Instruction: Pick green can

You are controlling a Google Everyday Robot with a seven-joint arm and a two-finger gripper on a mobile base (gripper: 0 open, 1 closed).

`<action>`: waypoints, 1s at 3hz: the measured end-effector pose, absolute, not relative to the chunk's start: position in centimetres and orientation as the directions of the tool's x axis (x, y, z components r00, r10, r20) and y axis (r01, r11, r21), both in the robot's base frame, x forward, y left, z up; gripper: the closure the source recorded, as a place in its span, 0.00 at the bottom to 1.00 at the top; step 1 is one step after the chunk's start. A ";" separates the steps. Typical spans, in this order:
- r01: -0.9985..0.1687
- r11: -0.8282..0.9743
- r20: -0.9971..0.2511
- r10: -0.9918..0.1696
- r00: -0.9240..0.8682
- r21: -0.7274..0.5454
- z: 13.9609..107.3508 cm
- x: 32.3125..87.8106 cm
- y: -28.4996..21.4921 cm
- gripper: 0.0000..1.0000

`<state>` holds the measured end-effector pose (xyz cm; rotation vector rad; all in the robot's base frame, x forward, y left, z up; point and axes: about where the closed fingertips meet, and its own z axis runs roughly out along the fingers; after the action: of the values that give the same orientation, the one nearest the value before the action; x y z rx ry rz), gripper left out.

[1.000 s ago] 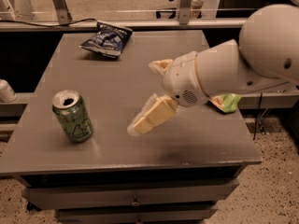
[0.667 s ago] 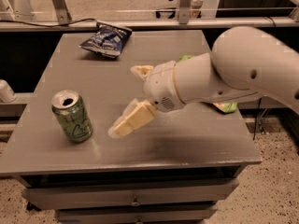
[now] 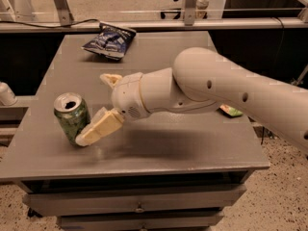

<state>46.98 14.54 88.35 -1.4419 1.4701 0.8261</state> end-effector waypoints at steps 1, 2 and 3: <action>-0.991 0.065 -0.933 -0.350 0.088 -0.118 88.0 47.0 17.6 0.07; -0.993 0.032 -0.944 -0.317 0.095 -0.111 87.4 46.6 19.9 0.30; -0.994 0.015 -0.949 -0.300 0.097 -0.106 87.1 46.5 20.9 0.53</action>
Offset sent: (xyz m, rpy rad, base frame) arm -0.0047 0.0761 -0.0180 0.1143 0.0174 0.1123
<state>46.47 20.92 87.06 -1.4507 1.3621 0.9500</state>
